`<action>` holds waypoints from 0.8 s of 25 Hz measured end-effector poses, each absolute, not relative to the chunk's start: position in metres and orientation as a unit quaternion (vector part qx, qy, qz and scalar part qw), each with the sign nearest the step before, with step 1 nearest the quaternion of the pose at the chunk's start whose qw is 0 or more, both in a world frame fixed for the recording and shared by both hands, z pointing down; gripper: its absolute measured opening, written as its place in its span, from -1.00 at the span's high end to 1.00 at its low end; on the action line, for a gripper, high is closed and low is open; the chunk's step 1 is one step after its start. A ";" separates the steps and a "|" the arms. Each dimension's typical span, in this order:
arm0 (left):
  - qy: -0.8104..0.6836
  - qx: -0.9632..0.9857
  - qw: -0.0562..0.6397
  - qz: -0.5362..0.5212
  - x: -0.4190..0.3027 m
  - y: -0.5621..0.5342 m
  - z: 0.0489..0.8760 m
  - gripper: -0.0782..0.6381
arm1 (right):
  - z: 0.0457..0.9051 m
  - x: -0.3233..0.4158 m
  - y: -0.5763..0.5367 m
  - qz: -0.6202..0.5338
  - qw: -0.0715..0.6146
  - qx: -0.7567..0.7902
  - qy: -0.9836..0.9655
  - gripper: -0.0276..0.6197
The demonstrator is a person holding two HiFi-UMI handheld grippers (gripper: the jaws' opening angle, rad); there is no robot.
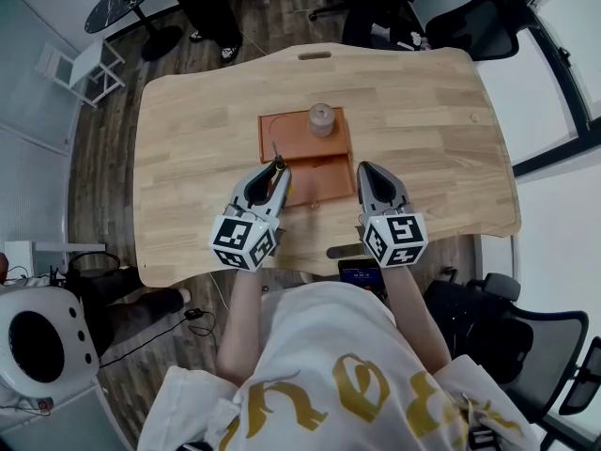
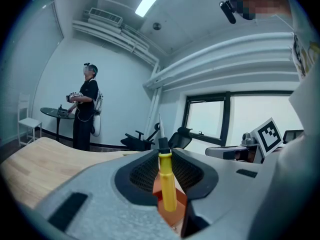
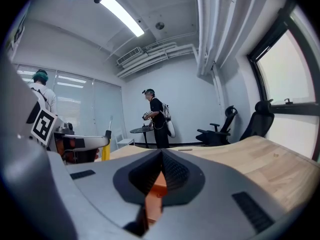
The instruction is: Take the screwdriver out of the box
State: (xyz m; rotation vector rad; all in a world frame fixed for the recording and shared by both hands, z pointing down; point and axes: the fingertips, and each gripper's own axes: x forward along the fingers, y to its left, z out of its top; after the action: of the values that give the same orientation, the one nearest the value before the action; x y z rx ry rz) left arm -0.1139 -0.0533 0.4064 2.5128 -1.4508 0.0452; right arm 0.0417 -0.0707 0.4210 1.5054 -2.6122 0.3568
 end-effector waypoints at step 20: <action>-0.480 0.867 0.134 0.013 -0.109 -0.060 0.416 0.55 | 0.420 0.043 -0.077 0.110 0.052 0.509 -0.852 0.88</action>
State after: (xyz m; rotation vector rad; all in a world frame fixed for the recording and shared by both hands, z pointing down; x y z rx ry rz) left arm -0.1090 -0.0603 0.4162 2.5119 -1.3917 0.0374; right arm 0.0431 -0.0766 0.4201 1.5497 -2.5922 0.3336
